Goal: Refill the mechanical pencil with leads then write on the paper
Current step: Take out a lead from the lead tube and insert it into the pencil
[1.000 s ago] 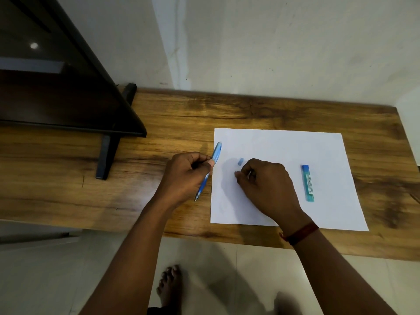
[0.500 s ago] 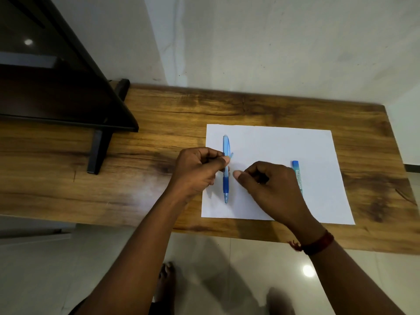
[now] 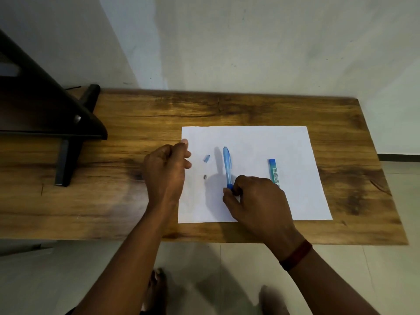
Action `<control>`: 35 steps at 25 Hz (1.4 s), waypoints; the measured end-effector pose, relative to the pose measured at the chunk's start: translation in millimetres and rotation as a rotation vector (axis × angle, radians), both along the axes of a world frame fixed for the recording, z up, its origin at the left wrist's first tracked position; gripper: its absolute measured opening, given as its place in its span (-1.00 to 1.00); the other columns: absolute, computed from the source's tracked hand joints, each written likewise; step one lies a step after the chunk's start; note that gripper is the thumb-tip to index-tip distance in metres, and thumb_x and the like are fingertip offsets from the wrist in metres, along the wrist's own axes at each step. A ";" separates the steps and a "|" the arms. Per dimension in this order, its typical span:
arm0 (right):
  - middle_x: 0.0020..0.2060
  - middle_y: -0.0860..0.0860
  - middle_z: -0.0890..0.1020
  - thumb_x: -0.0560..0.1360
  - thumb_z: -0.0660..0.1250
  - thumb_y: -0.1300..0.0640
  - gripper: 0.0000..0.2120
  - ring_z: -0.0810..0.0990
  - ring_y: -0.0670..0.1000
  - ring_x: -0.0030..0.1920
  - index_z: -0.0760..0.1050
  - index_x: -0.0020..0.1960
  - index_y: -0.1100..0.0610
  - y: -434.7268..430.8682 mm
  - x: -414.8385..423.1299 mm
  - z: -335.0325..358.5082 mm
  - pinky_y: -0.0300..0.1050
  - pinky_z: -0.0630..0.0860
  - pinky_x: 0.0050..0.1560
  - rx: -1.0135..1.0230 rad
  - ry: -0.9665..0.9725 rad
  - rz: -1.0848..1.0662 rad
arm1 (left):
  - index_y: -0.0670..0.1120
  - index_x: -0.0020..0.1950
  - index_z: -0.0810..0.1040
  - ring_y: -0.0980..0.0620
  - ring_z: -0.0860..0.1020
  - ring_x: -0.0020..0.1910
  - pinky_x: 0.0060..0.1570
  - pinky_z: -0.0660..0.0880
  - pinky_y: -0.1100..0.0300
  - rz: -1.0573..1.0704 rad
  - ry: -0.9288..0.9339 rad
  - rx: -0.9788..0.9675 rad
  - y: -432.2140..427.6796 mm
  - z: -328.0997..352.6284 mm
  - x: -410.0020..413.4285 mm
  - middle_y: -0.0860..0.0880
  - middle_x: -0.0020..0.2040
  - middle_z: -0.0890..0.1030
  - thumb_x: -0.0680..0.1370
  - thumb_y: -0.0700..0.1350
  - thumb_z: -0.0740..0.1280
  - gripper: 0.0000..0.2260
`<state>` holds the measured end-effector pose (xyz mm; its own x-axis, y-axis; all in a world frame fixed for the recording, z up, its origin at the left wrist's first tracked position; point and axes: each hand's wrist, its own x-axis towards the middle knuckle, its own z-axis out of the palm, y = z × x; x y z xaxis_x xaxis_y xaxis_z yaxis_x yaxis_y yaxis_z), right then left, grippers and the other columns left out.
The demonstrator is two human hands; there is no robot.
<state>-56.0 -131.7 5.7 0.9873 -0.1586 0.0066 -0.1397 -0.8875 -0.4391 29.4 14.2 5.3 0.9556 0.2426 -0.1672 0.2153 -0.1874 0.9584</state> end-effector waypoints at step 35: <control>-0.16 0.03 0.67 0.34 0.54 0.12 -0.64 0.59 -0.04 -0.26 0.49 0.06 0.09 -51.8 10.8 4.9 -0.28 0.50 -0.20 0.226 -0.159 -0.482 | -0.02 -0.04 0.68 0.18 0.62 -0.16 -0.16 0.51 0.49 -0.359 -0.249 0.176 -68.7 -1.5 -35.6 0.20 -0.19 0.63 0.49 0.02 0.42 -0.85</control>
<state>-45.1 -183.5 10.6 0.7921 -0.6071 0.0629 -0.4235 -0.6209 -0.6597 -6.2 -54.5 3.8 0.9900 -0.1067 0.0923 -0.1259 -0.3723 0.9196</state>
